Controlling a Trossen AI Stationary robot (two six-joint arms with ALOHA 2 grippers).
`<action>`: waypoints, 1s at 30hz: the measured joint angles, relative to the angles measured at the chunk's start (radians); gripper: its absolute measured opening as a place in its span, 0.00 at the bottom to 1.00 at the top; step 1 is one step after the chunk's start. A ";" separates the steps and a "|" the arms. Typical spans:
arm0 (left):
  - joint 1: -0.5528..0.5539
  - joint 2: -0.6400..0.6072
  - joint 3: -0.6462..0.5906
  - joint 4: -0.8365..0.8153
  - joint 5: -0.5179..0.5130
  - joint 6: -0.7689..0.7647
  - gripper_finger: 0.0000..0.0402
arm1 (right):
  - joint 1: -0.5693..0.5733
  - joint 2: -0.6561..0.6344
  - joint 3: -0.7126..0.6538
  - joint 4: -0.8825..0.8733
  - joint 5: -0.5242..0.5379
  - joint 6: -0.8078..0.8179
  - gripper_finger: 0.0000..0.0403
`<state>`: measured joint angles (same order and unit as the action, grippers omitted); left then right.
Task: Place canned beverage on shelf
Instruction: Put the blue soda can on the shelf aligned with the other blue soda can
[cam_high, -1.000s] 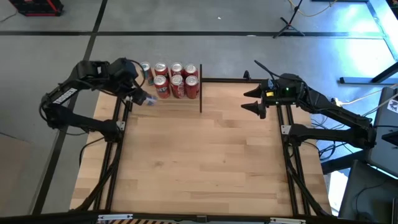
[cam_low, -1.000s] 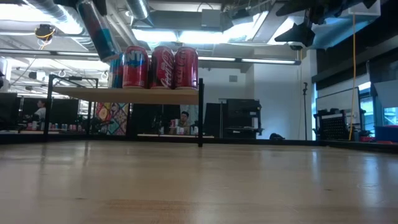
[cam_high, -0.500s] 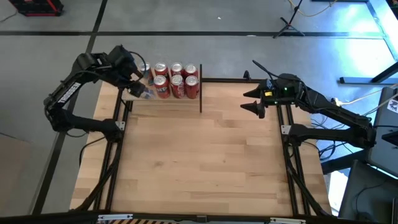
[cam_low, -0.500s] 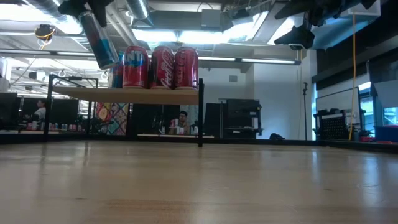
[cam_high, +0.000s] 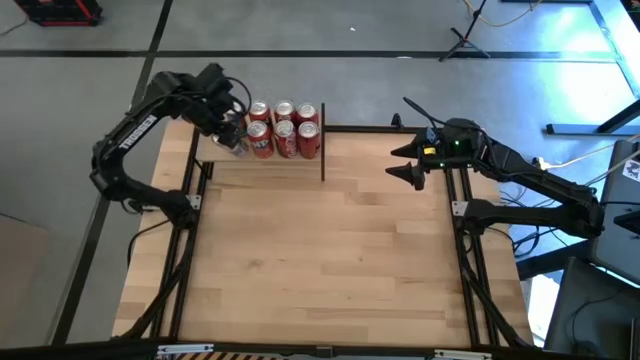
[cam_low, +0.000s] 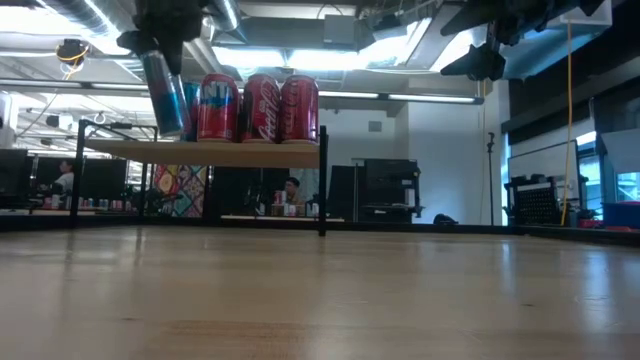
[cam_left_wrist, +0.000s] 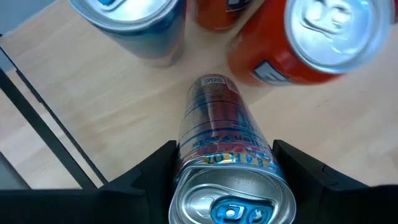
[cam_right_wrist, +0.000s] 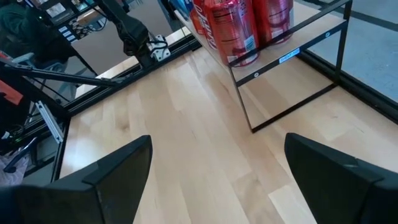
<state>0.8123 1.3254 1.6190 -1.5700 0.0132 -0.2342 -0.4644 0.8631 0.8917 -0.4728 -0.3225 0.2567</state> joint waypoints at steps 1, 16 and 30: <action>0.004 0.010 0.000 0.000 -0.003 0.002 0.50 | 0.000 0.000 0.000 0.000 0.000 0.000 0.89; 0.008 0.044 0.000 0.001 -0.019 0.003 0.73 | 0.000 0.008 -0.001 0.000 0.001 0.000 0.89; 0.008 0.044 0.000 0.005 -0.075 0.010 0.65 | 0.000 0.032 -0.002 0.001 -0.001 -0.023 0.89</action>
<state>0.8200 1.3697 1.6188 -1.5645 -0.0616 -0.2246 -0.4644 0.8948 0.8902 -0.4719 -0.3231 0.2340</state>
